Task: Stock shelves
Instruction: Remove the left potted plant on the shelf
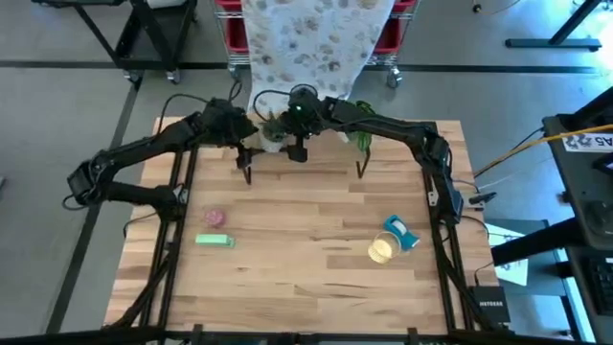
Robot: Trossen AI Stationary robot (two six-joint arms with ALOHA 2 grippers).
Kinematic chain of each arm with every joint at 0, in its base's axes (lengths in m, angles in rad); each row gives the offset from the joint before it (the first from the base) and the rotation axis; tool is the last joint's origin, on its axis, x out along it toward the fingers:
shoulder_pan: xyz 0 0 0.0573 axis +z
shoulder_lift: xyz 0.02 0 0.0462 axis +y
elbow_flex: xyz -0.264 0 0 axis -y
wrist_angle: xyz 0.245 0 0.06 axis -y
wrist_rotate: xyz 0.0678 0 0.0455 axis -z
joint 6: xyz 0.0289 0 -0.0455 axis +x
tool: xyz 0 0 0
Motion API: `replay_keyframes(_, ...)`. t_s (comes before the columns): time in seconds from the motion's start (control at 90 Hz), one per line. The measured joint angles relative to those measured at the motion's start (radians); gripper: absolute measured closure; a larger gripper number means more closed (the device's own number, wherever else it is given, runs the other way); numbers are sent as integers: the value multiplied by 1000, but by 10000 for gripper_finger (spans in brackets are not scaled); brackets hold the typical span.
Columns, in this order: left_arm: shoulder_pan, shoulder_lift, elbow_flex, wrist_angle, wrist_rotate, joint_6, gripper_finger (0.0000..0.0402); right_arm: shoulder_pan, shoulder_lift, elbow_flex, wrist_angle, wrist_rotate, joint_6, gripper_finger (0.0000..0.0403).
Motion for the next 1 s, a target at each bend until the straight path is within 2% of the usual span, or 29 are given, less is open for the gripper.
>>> replay_keyframes(0.356,-54,-2,2,-11,-2,-60,88,27,-9,62,-94,14,-9,26)
replay_keyframes(0.678,-155,1,2,-114,-12,-99,88,99,-24,66,-122,11,10,26)
replay_keyframes(1.0,-299,1,2,-176,-101,-174,88,179,-24,65,-174,56,20,26)
